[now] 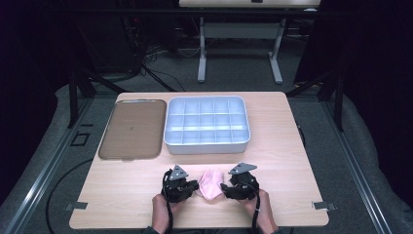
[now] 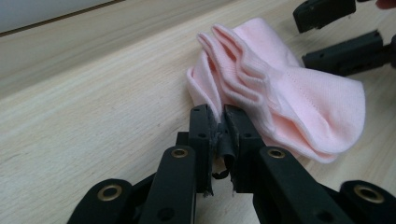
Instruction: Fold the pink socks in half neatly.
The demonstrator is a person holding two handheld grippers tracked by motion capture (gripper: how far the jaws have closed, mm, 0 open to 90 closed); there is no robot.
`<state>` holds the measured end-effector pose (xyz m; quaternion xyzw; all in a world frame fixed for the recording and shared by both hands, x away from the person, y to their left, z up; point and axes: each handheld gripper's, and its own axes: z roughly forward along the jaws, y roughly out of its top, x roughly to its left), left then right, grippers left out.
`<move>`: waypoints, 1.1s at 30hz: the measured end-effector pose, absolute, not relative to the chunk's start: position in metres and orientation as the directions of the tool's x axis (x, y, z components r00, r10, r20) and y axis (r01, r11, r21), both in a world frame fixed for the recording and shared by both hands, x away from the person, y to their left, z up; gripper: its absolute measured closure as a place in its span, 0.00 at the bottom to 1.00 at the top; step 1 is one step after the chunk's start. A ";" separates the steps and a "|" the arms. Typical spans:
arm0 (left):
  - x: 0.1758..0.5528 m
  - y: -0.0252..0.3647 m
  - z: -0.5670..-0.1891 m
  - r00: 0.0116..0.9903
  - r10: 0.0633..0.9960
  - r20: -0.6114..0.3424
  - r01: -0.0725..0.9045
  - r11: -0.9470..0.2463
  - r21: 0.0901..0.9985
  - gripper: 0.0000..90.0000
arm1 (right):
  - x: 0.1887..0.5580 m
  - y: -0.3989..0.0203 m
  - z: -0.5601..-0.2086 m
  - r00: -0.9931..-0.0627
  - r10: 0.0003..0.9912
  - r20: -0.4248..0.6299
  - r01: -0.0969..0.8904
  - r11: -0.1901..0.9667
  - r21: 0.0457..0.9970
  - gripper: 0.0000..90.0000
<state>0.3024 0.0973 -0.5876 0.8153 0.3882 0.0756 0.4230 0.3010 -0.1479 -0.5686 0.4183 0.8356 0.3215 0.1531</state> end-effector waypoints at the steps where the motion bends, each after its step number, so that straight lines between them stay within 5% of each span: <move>1: 0.302 0.096 -0.588 0.690 0.697 -0.198 0.564 -0.346 0.750 0.91 | 0.301 -0.153 -0.566 -0.588 0.809 0.017 0.602 0.423 0.677 0.45; 6: 0.301 0.092 -0.587 0.695 0.690 -0.202 0.562 -0.346 0.752 0.80 | 0.302 -0.163 -0.559 -0.568 0.821 0.064 0.607 0.365 0.706 0.45; 14: 0.295 0.107 -0.570 0.699 0.687 -0.198 0.531 -0.314 0.787 0.66 | 0.303 -0.145 -0.569 -0.606 0.795 0.016 0.598 0.442 0.669 0.45; 23: 0.290 0.091 -0.537 0.799 0.593 -0.101 0.406 -0.408 0.818 0.74 | 0.302 -0.139 -0.570 -0.617 0.786 -0.037 0.583 0.488 0.649 0.44; 33: 0.301 0.081 -0.562 0.816 0.576 -0.054 0.413 -0.515 0.752 0.88 | 0.303 -0.141 -0.570 -0.619 0.785 -0.028 0.589 0.488 0.644 0.44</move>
